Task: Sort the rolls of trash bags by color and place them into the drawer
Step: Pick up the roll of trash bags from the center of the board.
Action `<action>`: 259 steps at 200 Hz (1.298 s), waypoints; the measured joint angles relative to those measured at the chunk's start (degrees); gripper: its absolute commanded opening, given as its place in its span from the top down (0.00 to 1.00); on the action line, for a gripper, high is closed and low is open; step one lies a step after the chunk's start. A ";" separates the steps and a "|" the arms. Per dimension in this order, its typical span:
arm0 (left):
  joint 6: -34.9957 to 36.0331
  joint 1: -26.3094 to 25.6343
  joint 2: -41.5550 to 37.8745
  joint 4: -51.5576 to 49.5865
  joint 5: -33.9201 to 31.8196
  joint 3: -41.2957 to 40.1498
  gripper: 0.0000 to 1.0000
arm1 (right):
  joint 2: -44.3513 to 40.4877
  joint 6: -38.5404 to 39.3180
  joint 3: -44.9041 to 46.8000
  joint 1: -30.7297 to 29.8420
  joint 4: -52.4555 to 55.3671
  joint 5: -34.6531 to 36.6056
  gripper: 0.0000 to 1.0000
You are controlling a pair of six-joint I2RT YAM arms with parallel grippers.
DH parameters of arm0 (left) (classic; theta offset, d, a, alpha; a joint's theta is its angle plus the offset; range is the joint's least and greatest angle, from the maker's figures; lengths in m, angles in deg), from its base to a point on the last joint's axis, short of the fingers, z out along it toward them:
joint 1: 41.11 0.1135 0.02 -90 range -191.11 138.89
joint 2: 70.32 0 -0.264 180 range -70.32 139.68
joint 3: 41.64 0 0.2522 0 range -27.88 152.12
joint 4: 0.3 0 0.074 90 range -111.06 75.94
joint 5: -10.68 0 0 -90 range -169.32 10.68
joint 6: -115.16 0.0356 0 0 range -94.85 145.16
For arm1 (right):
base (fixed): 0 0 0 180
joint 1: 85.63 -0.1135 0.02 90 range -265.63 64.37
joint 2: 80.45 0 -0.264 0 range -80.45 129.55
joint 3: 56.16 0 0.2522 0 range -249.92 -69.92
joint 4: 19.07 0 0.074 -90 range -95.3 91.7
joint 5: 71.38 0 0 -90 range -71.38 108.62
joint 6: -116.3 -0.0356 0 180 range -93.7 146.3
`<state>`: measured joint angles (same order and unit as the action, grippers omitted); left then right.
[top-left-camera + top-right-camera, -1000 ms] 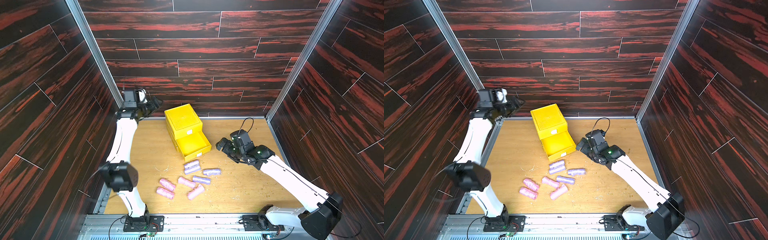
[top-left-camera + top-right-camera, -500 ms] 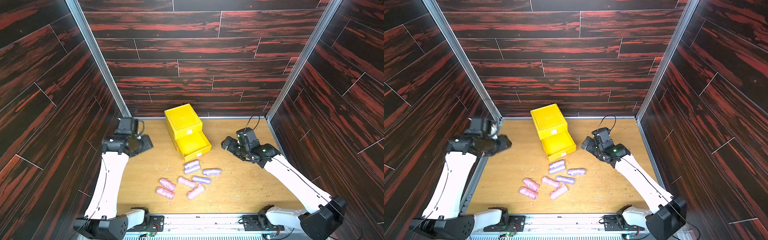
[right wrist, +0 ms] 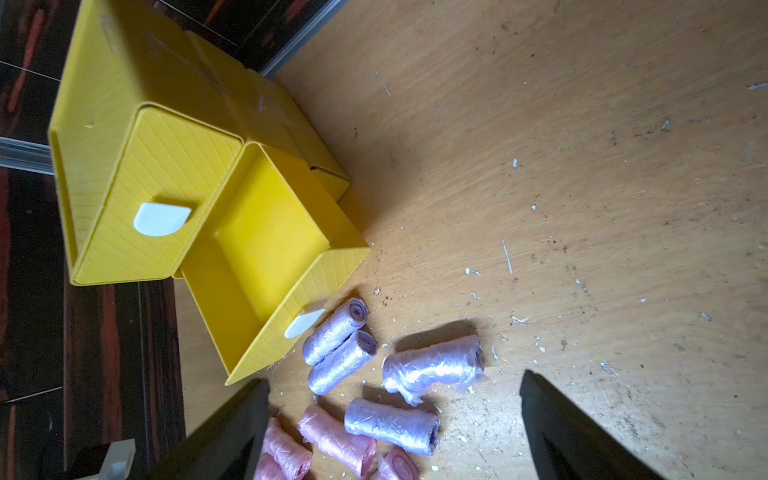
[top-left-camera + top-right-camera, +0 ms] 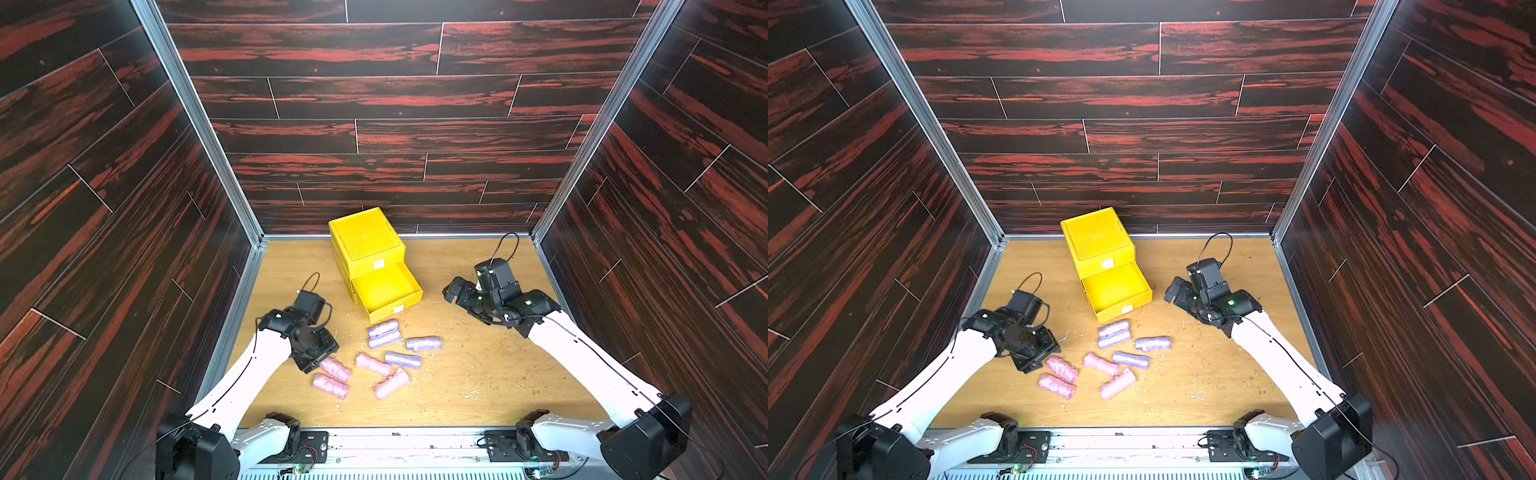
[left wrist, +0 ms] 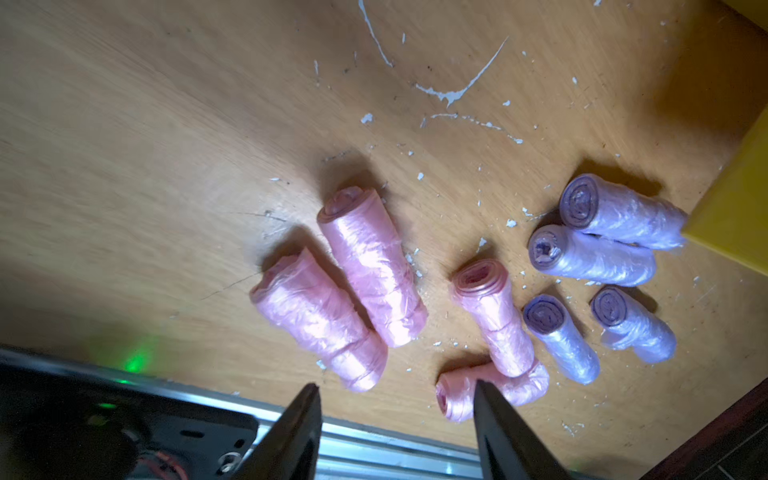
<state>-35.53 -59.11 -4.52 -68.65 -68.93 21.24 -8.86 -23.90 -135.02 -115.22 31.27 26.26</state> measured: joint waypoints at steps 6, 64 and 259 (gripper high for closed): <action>-2.71 -0.55 0.00 1.77 0.00 -1.42 0.37 | -0.22 0.13 0.35 0.26 0.09 -0.11 0.02; -18.45 -2.38 -1.64 11.02 -4.83 -6.34 0.34 | -2.60 1.55 1.42 2.01 -0.07 -1.20 0.02; -26.93 -4.92 3.58 24.83 -5.92 -17.70 0.56 | -2.91 2.27 4.79 2.99 -1.51 -4.02 0.03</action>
<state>-62.46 -64.02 -0.94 -43.82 -74.85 3.54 -11.76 -21.62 -130.23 -112.22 29.76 22.24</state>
